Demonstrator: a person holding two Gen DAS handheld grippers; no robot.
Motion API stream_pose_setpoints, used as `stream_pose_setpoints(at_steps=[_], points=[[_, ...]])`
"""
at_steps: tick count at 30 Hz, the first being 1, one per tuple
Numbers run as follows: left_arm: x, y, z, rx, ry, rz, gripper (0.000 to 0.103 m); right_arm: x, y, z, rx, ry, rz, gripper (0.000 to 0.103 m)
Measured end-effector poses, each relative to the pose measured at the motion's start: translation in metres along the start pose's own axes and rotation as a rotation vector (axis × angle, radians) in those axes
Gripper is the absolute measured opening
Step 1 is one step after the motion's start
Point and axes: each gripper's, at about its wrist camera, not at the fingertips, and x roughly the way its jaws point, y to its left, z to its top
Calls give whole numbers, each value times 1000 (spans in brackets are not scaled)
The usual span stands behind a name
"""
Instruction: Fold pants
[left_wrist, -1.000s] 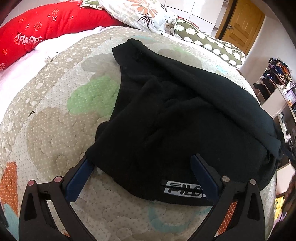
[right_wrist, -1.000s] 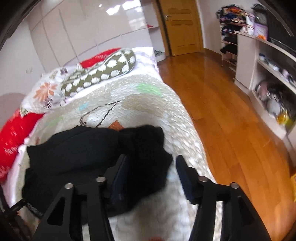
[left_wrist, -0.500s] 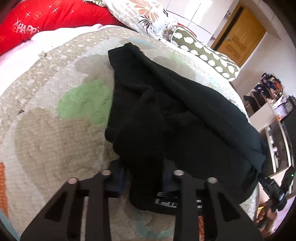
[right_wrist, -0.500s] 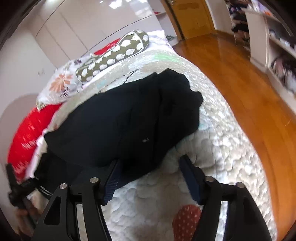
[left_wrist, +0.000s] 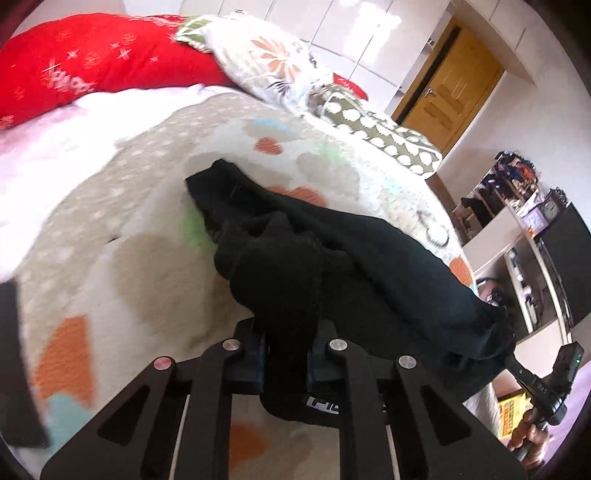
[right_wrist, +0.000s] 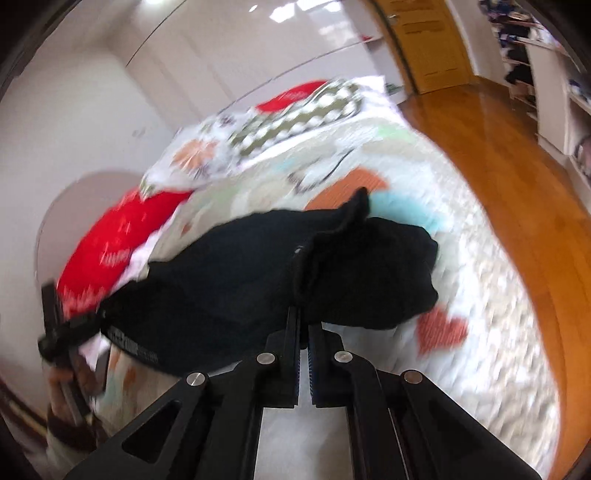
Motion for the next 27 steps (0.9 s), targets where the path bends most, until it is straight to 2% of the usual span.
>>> stream_pose_setpoints(at_steps=[3,6,8,10,12,14,19,20,22,23,27], points=[[-5,26,-20,-11,53,34,12,-2,9,-30,-22,78,5,3],[9,48,-42,-60,113,50,13,12,2,-59,-11,178,-45,7],[15,51,-55,-71,114,54,19,10,-7,-65,37,176,-60,7],[14,51,-59,-81,92,58,20,-5,-15,-61,106,140,-60,23],[12,46,-59,-73,80,76,23,-23,-19,-53,106,66,-124,52],[12,44,-57,-63,80,90,24,-31,-24,-44,102,24,-170,57],[16,49,-58,-78,85,94,24,-7,-52,-17,123,-20,-215,56],[16,49,-57,-82,85,94,24,2,-55,-15,121,-12,-211,51],[15,51,-58,-89,85,93,24,17,-58,-15,112,19,-189,25],[14,52,-59,-88,86,94,24,19,-58,-17,101,23,-166,4],[13,51,-57,-77,96,96,24,-12,-39,-22,33,-8,-133,4]])
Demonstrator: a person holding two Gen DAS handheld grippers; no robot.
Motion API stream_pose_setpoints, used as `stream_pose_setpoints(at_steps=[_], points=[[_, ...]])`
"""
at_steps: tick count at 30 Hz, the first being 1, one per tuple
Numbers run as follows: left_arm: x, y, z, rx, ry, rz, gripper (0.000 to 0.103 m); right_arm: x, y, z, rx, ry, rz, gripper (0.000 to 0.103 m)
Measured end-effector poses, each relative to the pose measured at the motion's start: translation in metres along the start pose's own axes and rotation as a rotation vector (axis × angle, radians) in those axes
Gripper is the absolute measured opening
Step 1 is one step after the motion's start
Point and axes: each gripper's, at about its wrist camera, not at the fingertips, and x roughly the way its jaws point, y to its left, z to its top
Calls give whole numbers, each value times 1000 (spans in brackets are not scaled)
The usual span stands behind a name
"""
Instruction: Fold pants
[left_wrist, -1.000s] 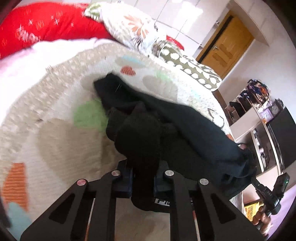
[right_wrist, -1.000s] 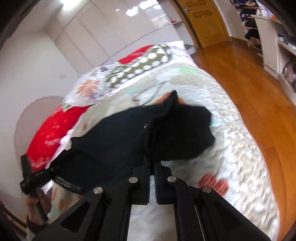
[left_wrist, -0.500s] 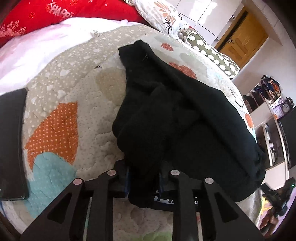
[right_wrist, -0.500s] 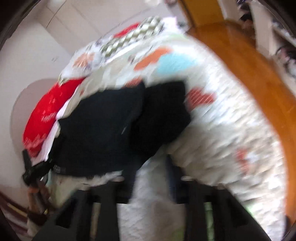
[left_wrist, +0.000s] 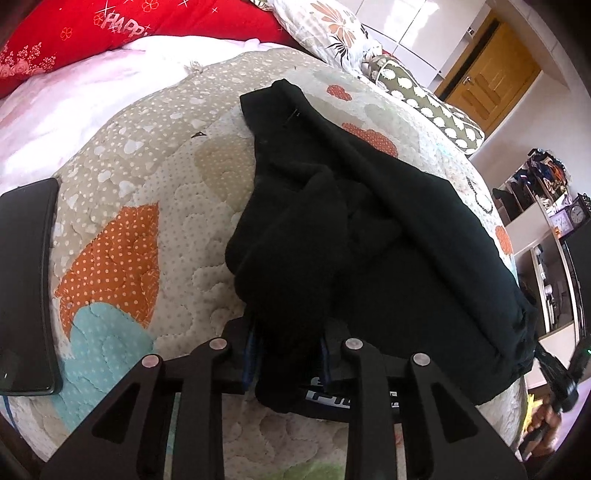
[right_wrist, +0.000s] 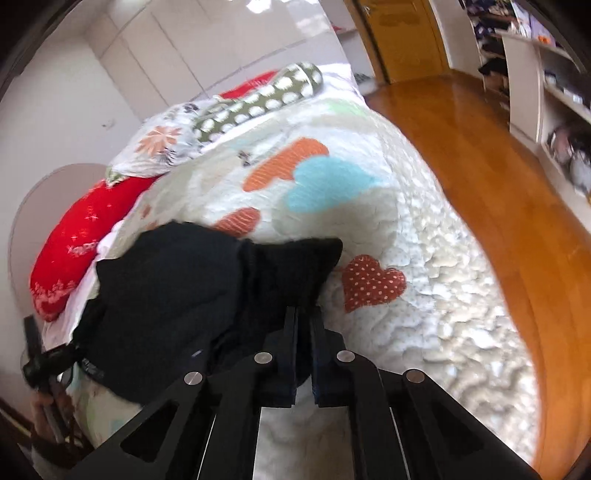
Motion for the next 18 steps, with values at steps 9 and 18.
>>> stream_pose_setpoints(at_steps=[9,18], points=[[3,2,-4,-3,-10,-2,27,2,-19,-28,-1,77,-128,3],[-25,32,2,-34,-13,17,61,-32,11,-10,-61,-15,-142,39]])
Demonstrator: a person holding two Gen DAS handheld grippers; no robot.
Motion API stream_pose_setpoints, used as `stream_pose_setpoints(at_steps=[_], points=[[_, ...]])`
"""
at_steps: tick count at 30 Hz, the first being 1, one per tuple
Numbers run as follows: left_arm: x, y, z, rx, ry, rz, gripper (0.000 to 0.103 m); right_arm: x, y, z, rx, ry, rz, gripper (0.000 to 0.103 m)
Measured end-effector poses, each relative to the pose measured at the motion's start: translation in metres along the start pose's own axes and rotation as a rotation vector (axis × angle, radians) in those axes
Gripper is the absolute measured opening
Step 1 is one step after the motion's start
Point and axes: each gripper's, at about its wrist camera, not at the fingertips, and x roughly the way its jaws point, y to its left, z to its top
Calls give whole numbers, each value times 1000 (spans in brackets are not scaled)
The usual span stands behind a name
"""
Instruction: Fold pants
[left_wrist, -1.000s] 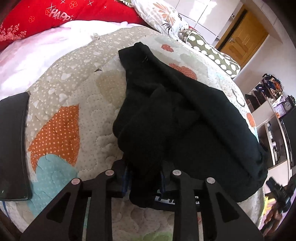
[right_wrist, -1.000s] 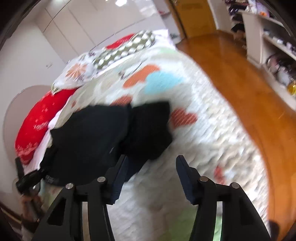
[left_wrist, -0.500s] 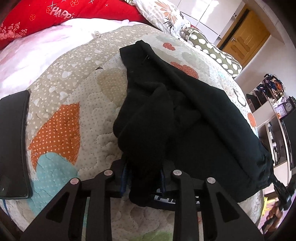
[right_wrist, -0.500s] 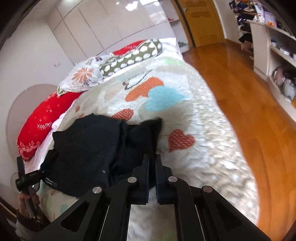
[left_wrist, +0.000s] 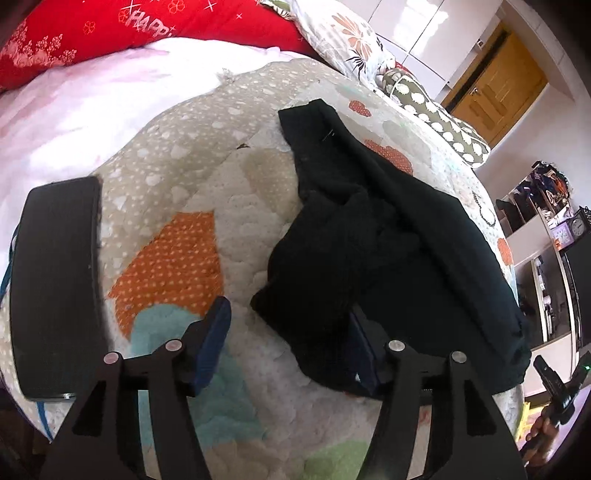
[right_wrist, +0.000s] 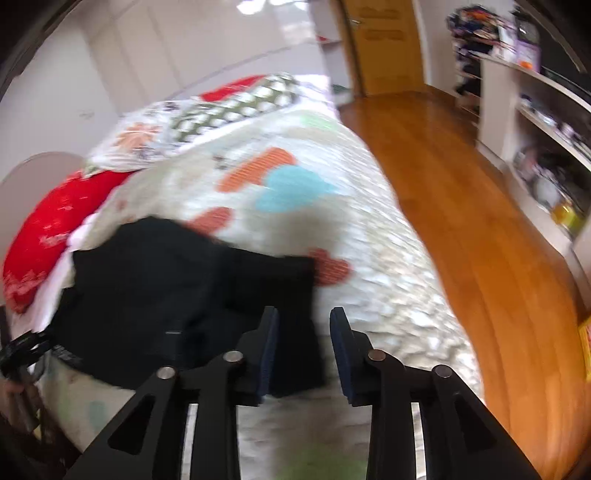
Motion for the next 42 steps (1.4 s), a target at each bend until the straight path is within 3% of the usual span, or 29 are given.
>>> stream_pose_setpoints(at_steps=[2,5,9,11,15,17,19,26,33,37,38,40,42], points=[[-10,-4,-2,30,-16,27,61,-1,16,1,-41,2,35,47],[-30,-9,-3,44,-80,47,61,5,51,-1,-122,24,120,49],[-40,-14,3,53,-97,27,61,17,82,-7,-219,47,155,55],[-38,-20,7,56,-94,25,66,25,100,-10,-279,55,158,57],[-24,-33,25,20,-69,-31,75,37,132,-14,-385,67,180,60],[-18,-35,38,-19,-75,-57,85,42,144,-17,-437,68,168,62],[-8,-36,56,-56,-67,-75,85,47,151,-19,-476,66,155,63],[46,-42,111,-118,7,-5,85,50,160,-25,-531,51,141,67],[88,-48,135,-134,68,41,85,49,165,-24,-567,23,163,70],[101,-55,142,-124,80,57,85,67,172,-33,-650,43,123,70],[104,-56,143,-124,84,66,85,70,172,-34,-664,45,118,69],[108,-57,146,-123,85,50,80,78,171,-35,-695,61,96,53],[106,-59,147,-107,72,43,50,79,162,-26,-662,68,103,18]])
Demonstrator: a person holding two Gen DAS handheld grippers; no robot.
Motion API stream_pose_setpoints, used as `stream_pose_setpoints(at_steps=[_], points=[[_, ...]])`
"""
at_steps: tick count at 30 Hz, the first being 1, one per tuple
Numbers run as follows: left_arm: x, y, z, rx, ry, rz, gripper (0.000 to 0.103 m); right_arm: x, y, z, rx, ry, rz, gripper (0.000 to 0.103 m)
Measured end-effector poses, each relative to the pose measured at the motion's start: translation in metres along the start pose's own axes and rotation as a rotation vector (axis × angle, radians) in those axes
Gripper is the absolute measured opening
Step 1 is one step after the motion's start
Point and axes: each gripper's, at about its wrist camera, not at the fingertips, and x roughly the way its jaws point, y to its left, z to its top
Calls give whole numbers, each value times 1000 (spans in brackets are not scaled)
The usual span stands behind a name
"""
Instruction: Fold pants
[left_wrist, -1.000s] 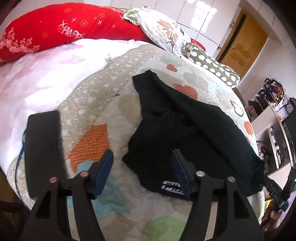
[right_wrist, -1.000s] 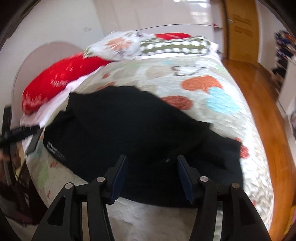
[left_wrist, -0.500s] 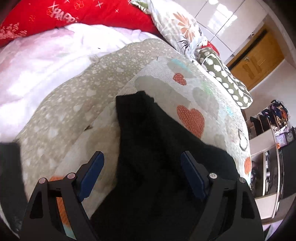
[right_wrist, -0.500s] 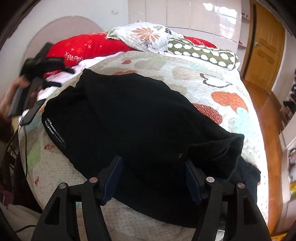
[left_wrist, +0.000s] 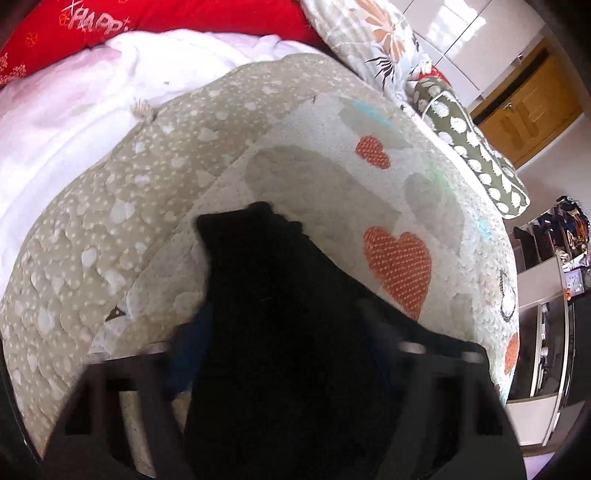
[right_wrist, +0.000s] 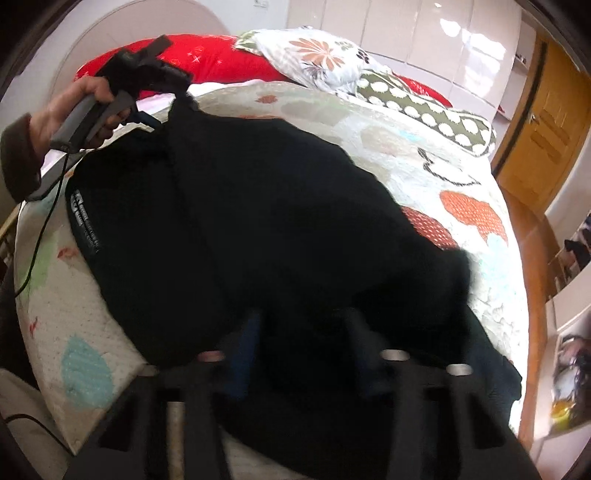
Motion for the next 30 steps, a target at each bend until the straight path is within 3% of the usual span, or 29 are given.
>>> stream_pose_setpoints(at_steps=[1,2,4,7,10,14,17,20,22,26,30], points=[[-1,-1,1,9,6,-12,37,-3,-9,2,32,-10,8,8],[-4,-3,1,13,9,-38,34,-7,-19,4,64,-20,13,4],[-17,-9,-1,37,-29,-49,31,-20,-42,14,111,-63,-2,3],[-48,-22,-4,78,-101,-77,30,-43,-68,33,122,-141,-118,0],[-75,-32,-6,96,-143,-121,30,-68,-95,52,164,-212,-149,0],[-91,-42,-9,131,-149,-126,30,-86,-90,58,141,-240,-46,5],[-97,-42,-13,131,-161,-127,30,-74,-70,51,75,-176,-111,0],[-102,-42,-19,133,-161,-138,30,-68,-80,42,113,-144,-106,0],[-108,-41,-22,143,-169,-134,30,-74,-88,33,143,-148,-91,6],[-113,-41,-24,153,-175,-132,30,-94,-81,26,124,-175,54,48],[-111,-42,-26,155,-176,-130,30,-85,-37,22,-21,-106,148,51]])
